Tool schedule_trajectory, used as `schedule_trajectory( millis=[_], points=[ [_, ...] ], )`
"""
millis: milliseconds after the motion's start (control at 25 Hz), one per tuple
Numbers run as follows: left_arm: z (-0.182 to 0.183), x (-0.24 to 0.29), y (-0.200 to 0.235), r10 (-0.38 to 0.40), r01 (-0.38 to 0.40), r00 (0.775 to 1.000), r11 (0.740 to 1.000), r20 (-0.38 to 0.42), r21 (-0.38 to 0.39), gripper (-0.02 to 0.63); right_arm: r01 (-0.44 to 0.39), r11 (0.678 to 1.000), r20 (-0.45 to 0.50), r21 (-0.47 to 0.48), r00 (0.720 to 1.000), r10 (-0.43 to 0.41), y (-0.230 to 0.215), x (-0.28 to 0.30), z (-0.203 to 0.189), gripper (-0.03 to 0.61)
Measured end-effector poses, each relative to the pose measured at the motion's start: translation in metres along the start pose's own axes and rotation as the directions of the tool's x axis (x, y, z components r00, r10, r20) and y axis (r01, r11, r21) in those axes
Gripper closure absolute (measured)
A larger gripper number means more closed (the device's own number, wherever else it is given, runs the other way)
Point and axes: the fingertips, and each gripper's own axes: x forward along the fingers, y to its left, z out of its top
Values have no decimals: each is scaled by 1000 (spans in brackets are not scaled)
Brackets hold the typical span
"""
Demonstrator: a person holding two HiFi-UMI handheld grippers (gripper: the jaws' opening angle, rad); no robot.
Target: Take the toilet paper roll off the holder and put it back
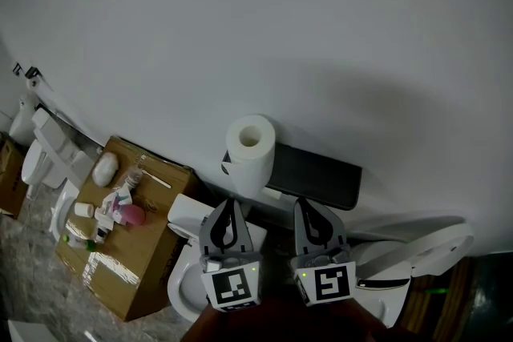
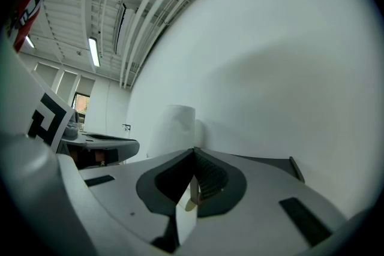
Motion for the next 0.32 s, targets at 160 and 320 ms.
schedule_trajectory(
  millis=[160, 320],
  points=[
    [1, 0, -1, 3, -3, 1000, 1000, 4, -7, 598, 8, 1000, 20, 4, 1000, -8, -1, 1, 5, 563],
    [2, 0, -2, 1, -1, 1000, 1000, 7, -1, 598, 11, 1000, 27, 11, 1000, -11, -1, 1, 7, 563]
  ],
)
